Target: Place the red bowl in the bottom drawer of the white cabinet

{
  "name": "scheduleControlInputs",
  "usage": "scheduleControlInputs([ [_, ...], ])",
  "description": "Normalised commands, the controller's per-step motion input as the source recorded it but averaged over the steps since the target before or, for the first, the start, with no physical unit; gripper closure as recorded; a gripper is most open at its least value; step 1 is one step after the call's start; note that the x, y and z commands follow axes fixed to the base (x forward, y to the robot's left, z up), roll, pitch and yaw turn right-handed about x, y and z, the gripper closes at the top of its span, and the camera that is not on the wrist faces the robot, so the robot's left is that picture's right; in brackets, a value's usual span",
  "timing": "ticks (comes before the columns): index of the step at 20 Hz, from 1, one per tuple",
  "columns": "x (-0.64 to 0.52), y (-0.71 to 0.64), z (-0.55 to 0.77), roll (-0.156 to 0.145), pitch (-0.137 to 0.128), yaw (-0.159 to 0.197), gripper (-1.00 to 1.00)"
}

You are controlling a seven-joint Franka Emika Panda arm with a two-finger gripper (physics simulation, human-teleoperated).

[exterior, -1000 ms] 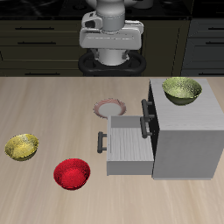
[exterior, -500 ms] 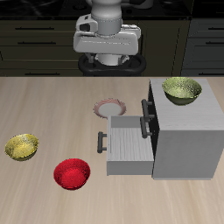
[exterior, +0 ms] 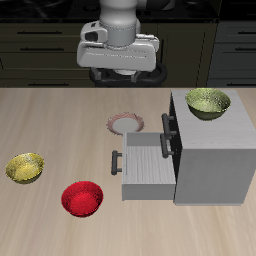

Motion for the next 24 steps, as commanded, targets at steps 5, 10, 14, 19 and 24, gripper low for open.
scheduleControlInputs([
  [5,0.37,0.08,0.18,0.004,-0.043,0.022,-1.00],
  [10,0.34,0.05,0.15,-0.011,-0.033,0.029,-1.00],
  [14,0.37,-0.10,0.20,-0.019,-0.027,0.007,-1.00],
  [19,0.22,-0.17,0.15,-0.015,-0.030,-0.005,-1.00],
  [24,0.19,-0.32,0.14,-0.040,-0.017,-0.001,-1.00],
])
